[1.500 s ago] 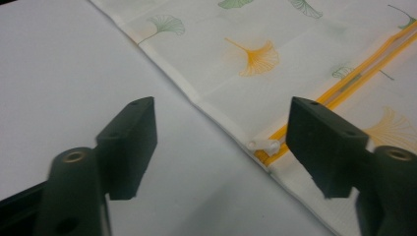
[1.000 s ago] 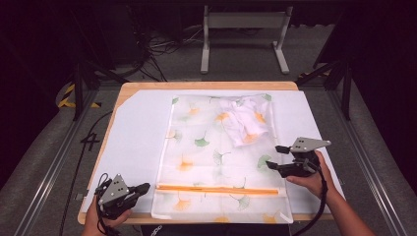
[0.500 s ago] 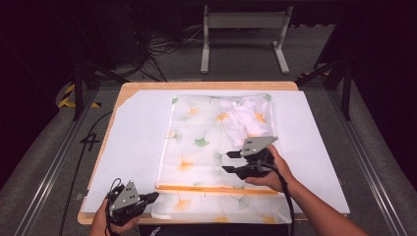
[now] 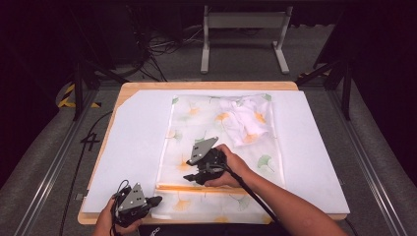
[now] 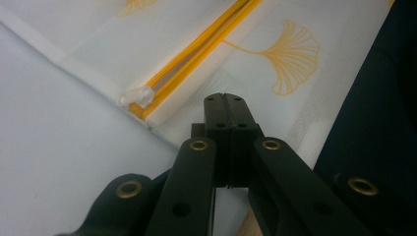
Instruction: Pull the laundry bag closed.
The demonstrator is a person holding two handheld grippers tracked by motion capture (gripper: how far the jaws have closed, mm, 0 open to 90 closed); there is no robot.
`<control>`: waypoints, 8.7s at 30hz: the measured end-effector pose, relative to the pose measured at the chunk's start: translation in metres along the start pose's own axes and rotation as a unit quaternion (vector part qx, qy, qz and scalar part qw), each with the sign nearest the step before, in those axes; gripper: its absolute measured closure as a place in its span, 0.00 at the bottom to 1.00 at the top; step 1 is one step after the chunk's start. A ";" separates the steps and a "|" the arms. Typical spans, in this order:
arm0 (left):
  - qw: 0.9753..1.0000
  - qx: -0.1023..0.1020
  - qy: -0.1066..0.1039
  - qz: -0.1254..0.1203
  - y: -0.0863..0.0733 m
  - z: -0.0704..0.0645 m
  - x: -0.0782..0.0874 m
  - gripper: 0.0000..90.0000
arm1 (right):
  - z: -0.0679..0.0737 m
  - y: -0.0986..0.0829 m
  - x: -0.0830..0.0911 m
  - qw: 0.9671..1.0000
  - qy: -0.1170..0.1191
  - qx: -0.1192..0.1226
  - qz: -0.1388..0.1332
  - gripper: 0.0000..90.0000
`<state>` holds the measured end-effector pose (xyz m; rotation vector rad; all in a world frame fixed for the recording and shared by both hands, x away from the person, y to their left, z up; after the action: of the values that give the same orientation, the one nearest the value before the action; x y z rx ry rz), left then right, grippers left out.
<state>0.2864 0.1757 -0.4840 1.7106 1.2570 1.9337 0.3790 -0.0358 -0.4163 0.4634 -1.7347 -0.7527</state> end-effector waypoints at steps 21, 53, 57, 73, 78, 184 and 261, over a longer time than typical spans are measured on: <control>1.000 -0.010 0.000 0.008 0.000 0.000 -0.002 1.00 | 0.025 0.040 -0.084 0.996 0.059 0.029 0.054 0.66; 1.000 -0.005 -0.007 0.008 -0.001 0.002 -0.002 1.00 | 0.021 0.041 -0.102 0.992 0.102 -0.056 0.041 0.91; 1.000 -0.005 -0.009 0.007 -0.001 0.002 -0.002 1.00 | 0.017 0.039 -0.100 0.992 0.105 -0.061 0.037 0.95; 1.000 -0.002 -0.010 0.006 -0.001 0.003 -0.002 1.00 | 0.021 0.031 -0.087 0.990 0.124 -0.055 0.028 0.83; 1.000 -0.004 -0.008 0.008 -0.001 0.002 -0.002 1.00 | 0.019 0.033 -0.092 0.991 0.120 -0.057 0.027 0.71; 1.000 0.002 -0.013 0.005 -0.001 0.004 -0.002 1.00 | 0.032 0.008 -0.084 0.988 0.093 -0.122 0.001 1.00; 0.999 0.007 0.045 0.013 0.006 0.019 -0.005 1.00 | 0.029 0.000 -0.064 0.991 0.082 -0.102 0.010 1.00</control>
<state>0.3066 0.1765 -0.4847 1.6714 1.2868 2.0436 0.3695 0.0127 -0.4662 0.3577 -1.4907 -0.8446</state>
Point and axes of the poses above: each handheld gripper's, and its own axes: x roughly backward along the jaws, y roughly out of its top, z roughly to its left, the point moved 4 cm from there along -x, roughly forward along the jaws, and after that the axes turned 8 degrees about -y, right-handed, at the moved point
